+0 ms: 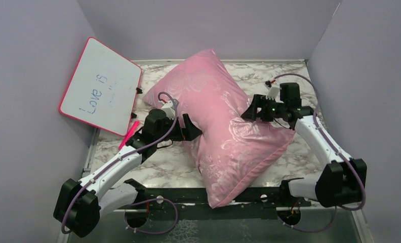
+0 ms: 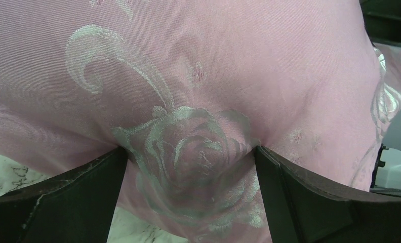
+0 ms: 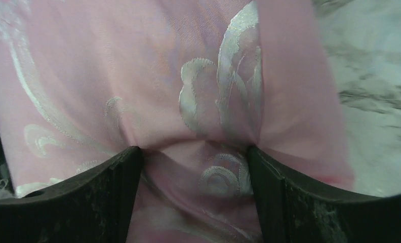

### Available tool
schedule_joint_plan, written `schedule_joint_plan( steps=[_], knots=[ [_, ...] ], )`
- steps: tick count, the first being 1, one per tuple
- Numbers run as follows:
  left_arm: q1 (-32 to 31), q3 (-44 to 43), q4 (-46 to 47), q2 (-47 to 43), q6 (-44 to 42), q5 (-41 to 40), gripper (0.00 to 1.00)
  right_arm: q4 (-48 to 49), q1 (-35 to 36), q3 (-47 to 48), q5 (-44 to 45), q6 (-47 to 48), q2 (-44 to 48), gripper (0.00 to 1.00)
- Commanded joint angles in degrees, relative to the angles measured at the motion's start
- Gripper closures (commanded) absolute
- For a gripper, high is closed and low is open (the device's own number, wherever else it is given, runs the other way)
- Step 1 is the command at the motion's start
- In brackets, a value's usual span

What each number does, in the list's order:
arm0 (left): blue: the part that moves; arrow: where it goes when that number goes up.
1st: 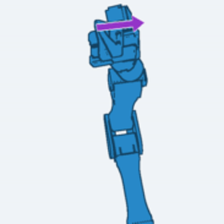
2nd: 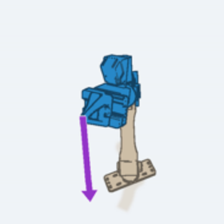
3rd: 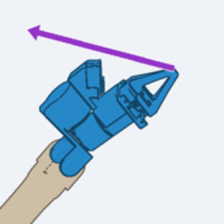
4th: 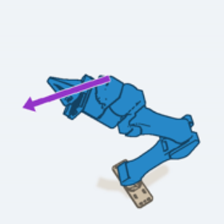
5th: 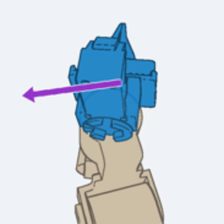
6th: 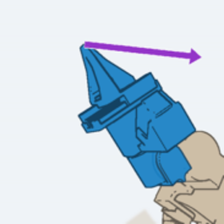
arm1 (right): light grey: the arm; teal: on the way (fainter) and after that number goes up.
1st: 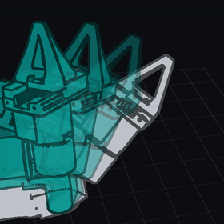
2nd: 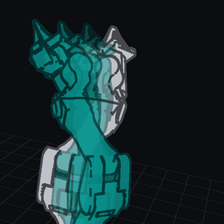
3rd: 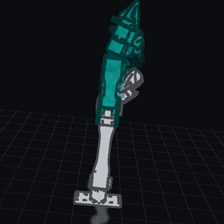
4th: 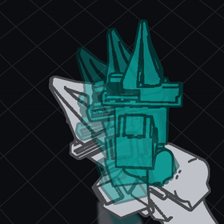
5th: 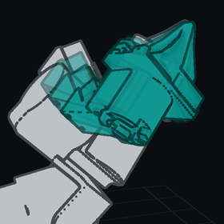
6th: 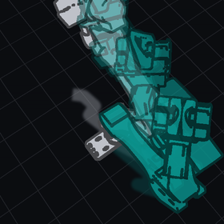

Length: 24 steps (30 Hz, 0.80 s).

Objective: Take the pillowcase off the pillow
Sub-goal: Turn over the pillow at the center of the board.

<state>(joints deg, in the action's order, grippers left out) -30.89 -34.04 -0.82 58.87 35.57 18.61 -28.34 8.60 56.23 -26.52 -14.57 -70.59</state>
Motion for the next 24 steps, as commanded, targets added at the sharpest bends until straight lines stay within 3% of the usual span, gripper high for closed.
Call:
schedule_joint_plan(
  steps=[1,5,8,10,15,18,24],
  knots=[
    [-0.66,2.08,-1.65,-0.59,-0.91,-0.08,0.01,6.41,0.99,-7.02,-30.35,0.43,-5.18,0.26],
    [-1.21,3.86,4.67,2.93,0.64,3.38,0.02,11.02,1.22,-9.52,-27.18,-4.05,0.50,0.54],
    [-3.54,3.59,9.04,6.44,1.78,3.76,0.03,9.97,1.17,-5.75,-24.02,-6.38,4.56,0.89],
    [-5.38,1.96,11.15,9.49,2.14,3.28,0.04,7.29,1.19,-1.41,-20.33,-7.22,6.82,0.99],
    [-8.78,-5.58,14.09,17.47,1.78,0.17,0.06,5.06,1.16,7.83,-12.95,-8.62,14.10,1.00],
    [-8.92,-10.73,16.83,22.13,1.19,0.52,0.06,3.16,1.15,12.03,-15.07,-8.61,16.68,0.99],
    [-8.90,-26.87,13.21,32.03,-2.70,-0.38,0.05,2.09,1.22,13.47,-23.64,-8.99,19.79,0.99]
  ],
)
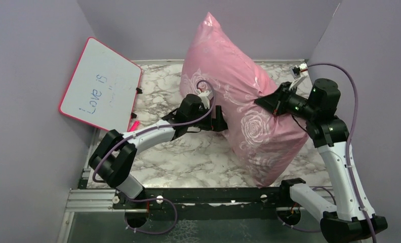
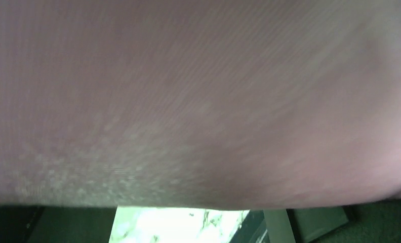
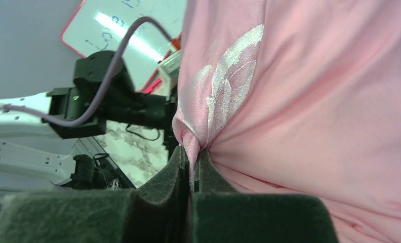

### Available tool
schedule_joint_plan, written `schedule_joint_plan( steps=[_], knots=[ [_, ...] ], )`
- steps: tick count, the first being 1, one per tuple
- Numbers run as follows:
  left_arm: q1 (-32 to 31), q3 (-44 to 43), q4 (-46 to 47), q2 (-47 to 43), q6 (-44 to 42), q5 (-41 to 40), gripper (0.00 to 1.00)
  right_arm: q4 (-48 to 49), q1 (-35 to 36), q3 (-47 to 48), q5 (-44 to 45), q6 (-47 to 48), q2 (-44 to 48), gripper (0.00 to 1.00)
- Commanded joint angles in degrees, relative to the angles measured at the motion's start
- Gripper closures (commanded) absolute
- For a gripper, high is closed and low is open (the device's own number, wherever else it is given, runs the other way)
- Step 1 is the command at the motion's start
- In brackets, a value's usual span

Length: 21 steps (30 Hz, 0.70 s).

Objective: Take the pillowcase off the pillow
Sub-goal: Turn over the pillow at the center of the board.

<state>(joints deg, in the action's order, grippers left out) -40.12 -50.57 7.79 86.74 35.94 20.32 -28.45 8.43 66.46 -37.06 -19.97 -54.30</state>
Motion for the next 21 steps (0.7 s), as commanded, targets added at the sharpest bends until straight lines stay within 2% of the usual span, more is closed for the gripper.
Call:
schedule_joint_plan(
  steps=[1,3,5,10,14,21],
  knots=[
    [0.49,-12.01,4.08,5.20,-3.22,-2.72,0.05,2.03,1.36,3.20,-13.73,-3.57,3.58,0.99],
    [1.56,-14.37,1.79,6.43,-2.70,-4.20,0.05,1.88,1.38,2.66,-15.78,-3.50,3.29,0.99],
    [2.70,-13.05,1.10,5.55,-1.39,-5.68,0.04,0.53,1.37,1.62,-18.58,-3.07,1.92,0.99],
    [6.69,1.82,7.70,-3.96,4.94,-5.83,0.03,-0.69,1.59,-5.20,-17.23,-2.85,-0.42,0.99],
    [7.85,9.23,4.20,-13.76,4.78,-8.16,0.02,4.03,3.07,-8.93,-16.23,-5.42,-1.45,0.99],
    [8.30,13.18,-4.23,-28.20,5.13,-12.96,0.01,5.81,15.20,-4.65,-3.17,-6.93,-5.59,0.99]
  ],
)
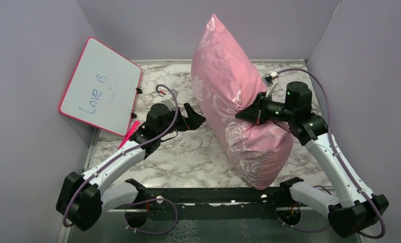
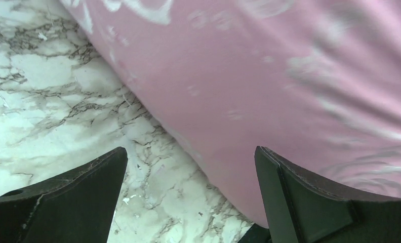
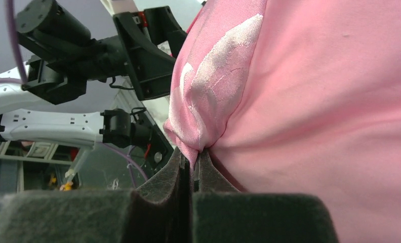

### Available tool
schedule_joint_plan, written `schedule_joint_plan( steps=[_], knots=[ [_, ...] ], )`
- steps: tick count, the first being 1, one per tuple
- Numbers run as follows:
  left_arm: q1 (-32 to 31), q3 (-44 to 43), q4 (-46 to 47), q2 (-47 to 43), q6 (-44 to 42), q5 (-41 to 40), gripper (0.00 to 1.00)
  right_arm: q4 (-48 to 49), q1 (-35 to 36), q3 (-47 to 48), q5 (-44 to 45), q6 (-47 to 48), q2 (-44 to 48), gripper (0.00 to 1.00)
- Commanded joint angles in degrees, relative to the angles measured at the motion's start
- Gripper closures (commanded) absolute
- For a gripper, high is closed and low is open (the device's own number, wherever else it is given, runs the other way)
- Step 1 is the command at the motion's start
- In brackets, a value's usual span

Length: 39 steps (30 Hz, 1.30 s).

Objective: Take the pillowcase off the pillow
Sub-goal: Turn over the pillow at the center of the board.

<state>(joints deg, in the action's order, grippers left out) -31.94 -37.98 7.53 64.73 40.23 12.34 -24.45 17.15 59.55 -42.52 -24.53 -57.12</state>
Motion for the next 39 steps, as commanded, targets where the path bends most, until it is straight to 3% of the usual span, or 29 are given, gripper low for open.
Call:
schedule_joint_plan(
  steps=[1,6,10,14,18,25,29,31,35,37,39],
  knots=[
    [0.13,0.43,-5.81,-8.38,0.71,-7.16,0.01,1.86,8.60,2.77,3.50,-2.44,-4.05,0.99],
    [0.29,-2.42,-16.20,-18.52,-0.96,-18.02,0.01,0.44,21.08,3.48,13.94,-1.14,-11.04,0.96],
    [0.30,-4.52,-23.03,-23.51,-0.72,-23.56,0.01,2.58,29.14,6.49,12.03,0.29,-16.79,0.68],
    [0.30,-3.13,-26.14,-27.96,1.51,-28.11,0.01,7.81,36.36,10.99,9.83,1.46,-16.52,0.51],
    [0.30,-0.61,-27.08,-31.91,4.31,-30.76,0.01,9.01,36.82,12.47,10.96,2.29,-10.43,0.39],
    [0.30,-0.74,-27.04,-32.50,2.68,-29.26,0.01,1.82,36.81,11.72,31.87,5.29,0.46,0.27],
    [0.30,-1.37,-25.53,-31.76,2.06,-26.77,0.01,0.39,36.82,9.79,37.91,5.59,4.34,0.26],
    [0.30,-1.80,-24.69,-30.83,1.56,-24.93,0.01,-1.45,36.82,8.48,45.79,4.94,5.57,0.24],
    [0.30,-1.82,-23.63,-28.92,1.20,-21.77,0.01,-9.89,36.82,4.91,64.74,0.37,5.22,0.11],
    [0.30,-1.22,-23.19,-27.75,0.75,-19.83,0.01,-12.29,36.82,2.07,64.83,0.04,3.74,0.07],
    [0.30,-0.47,-23.36,-26.03,0.79,-18.39,0.01,-13.07,36.82,-1.86,58.94,0.01,1.55,0.06]
  ],
)
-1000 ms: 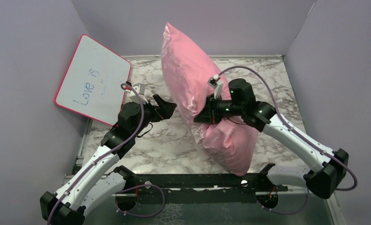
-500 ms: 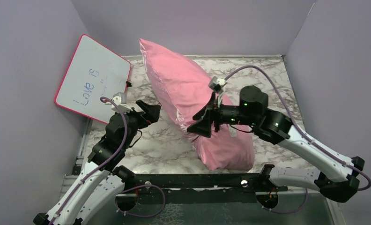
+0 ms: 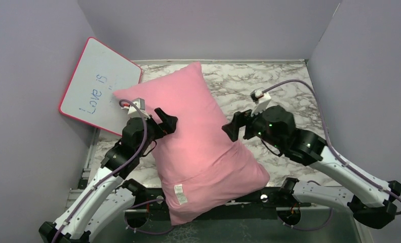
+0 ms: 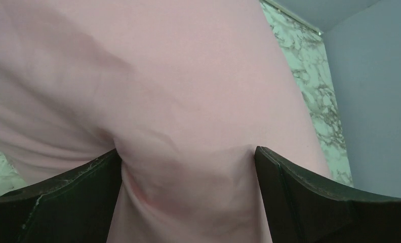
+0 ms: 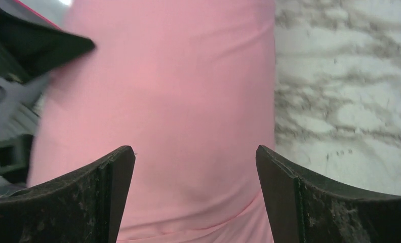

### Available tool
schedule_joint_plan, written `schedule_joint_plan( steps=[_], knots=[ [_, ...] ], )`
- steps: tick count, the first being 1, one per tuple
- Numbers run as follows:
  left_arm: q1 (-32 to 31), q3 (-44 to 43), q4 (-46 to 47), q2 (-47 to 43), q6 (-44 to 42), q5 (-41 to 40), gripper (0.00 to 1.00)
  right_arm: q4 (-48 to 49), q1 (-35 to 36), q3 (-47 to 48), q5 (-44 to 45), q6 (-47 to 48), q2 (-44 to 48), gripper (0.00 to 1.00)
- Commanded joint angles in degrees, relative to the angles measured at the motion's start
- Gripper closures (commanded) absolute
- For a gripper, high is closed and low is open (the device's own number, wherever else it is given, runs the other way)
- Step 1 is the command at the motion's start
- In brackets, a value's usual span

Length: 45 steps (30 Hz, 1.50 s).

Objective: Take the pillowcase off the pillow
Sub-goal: Turn over the pillow at the center of the board.

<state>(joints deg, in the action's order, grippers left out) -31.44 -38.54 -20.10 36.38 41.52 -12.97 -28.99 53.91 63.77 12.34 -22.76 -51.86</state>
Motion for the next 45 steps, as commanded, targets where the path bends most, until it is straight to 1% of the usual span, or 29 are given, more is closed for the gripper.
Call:
schedule_joint_plan(
  steps=[1,3,5,6,7,8,9,10,12,14,15,16,17,20,22,24,25,29,31,34,36,37,38,39,40,41,42,45],
  knots=[
    [-0.18,0.65,4.08,3.29,-0.06,7.50,0.01,-8.48,0.05,-8.34,1.47,-2.78,-5.25,0.06],
    [-0.20,1.85,3.98,4.67,1.20,8.38,0.01,-8.27,0.05,-11.86,-3.39,-5.69,-8.40,0.06],
    [-0.18,3.03,4.29,5.52,2.04,8.77,0.03,-5.68,0.05,-15.16,-8.09,-8.22,-10.78,0.08],
    [-0.20,3.59,4.61,5.67,1.96,9.08,0.06,-3.24,0.05,-16.82,-10.91,-8.76,-11.43,0.10],
    [-0.21,3.98,4.85,5.91,1.71,9.32,0.09,-0.08,0.05,-18.09,-14.30,-8.92,-12.04,0.15],
    [-0.20,4.26,4.81,6.16,1.35,9.51,0.13,2.32,0.05,-18.83,-16.71,-8.93,-12.43,0.22],
    [-0.20,4.34,4.81,6.55,0.77,9.85,0.20,3.57,0.03,-18.88,-17.97,-9.18,-12.78,0.30],
    [-0.20,4.42,4.80,7.01,0.17,10.34,0.25,4.40,0.05,-18.78,-18.35,-9.50,-12.97,0.38],
    [-0.20,4.49,4.93,8.73,-0.80,11.54,0.30,4.74,0.05,-18.28,-16.61,-9.63,-12.75,0.58],
    [-0.20,4.85,5.85,11.14,-1.79,13.67,0.40,4.27,0.05,-17.91,-13.70,-9.69,-11.71,0.82],
    [-0.20,5.03,6.58,12.46,-2.27,15.40,0.46,4.23,0.05,-17.94,-12.79,-9.62,-10.90,0.89],
    [-0.20,5.29,7.44,14.01,-2.58,16.84,0.56,4.21,0.05,-18.08,-12.57,-9.57,-9.87,0.95],
    [-0.20,5.38,8.43,15.52,-2.72,17.87,0.62,4.33,0.04,-18.40,-10.91,-9.66,-8.70,0.98],
    [-0.19,5.56,14.51,20.57,-3.09,22.48,0.85,5.20,0.05,-19.93,-9.80,-9.96,-5.15,0.99],
    [-0.20,4.38,19.36,24.11,-3.51,25.13,0.93,4.95,0.05,-20.84,-9.02,-10.61,-3.07,0.99],
    [-0.20,1.14,23.58,28.92,-4.57,27.14,0.96,3.95,0.05,-21.27,-8.09,-11.42,-1.47,0.99],
    [-0.20,-1.48,24.28,31.67,-5.71,27.81,1.00,3.33,0.05,-21.37,-7.71,-11.64,-0.94,0.99],
    [-0.20,-19.25,21.83,46.36,-12.30,31.70,1.00,-0.05,0.04,-21.12,-5.92,-12.38,0.97,0.98],
    [-0.18,-28.07,18.63,53.41,-15.11,32.88,1.00,-1.19,0.05,-20.80,-6.19,-12.29,1.43,0.93],
    [-0.13,-38.67,13.33,61.46,-17.85,32.47,1.00,-3.37,0.05,-19.47,-8.60,-10.74,1.10,0.78],
    [0.20,-42.32,10.44,64.25,-18.74,31.96,1.00,-5.27,0.04,-17.82,-9.76,-10.11,0.75,0.72],
    [0.42,-42.77,9.74,64.70,-18.76,31.84,1.00,-5.80,0.05,-17.44,-10.28,-9.88,0.90,0.69],
    [0.76,-42.56,9.39,64.60,-18.58,31.79,0.95,-5.75,0.05,-17.26,-11.07,-9.32,1.07,0.68],
    [1.04,-41.74,9.34,63.90,-18.40,31.86,0.82,-5.21,0.01,-17.30,-11.82,-8.68,1.46,0.65],
    [1.34,-40.73,9.30,62.80,-18.30,31.71,0.66,-4.26,0.05,-17.43,-12.76,-8.02,1.75,0.64],
    [1.58,-39.25,9.14,61.27,-18.31,31.10,0.52,-3.64,0.05,-17.39,-13.84,-7.73,1.90,0.64],
    [1.75,-37.80,8.83,59.33,-18.43,30.20,0.44,-2.94,0.05,-17.29,-14.66,-7.55,1.91,0.61],
    [2.40,-33.96,6.84,51.85,-18.74,25.82,0.27,-1.33,0.05,-16.22,-17.63,-6.22,1.42,0.56]
  ],
)
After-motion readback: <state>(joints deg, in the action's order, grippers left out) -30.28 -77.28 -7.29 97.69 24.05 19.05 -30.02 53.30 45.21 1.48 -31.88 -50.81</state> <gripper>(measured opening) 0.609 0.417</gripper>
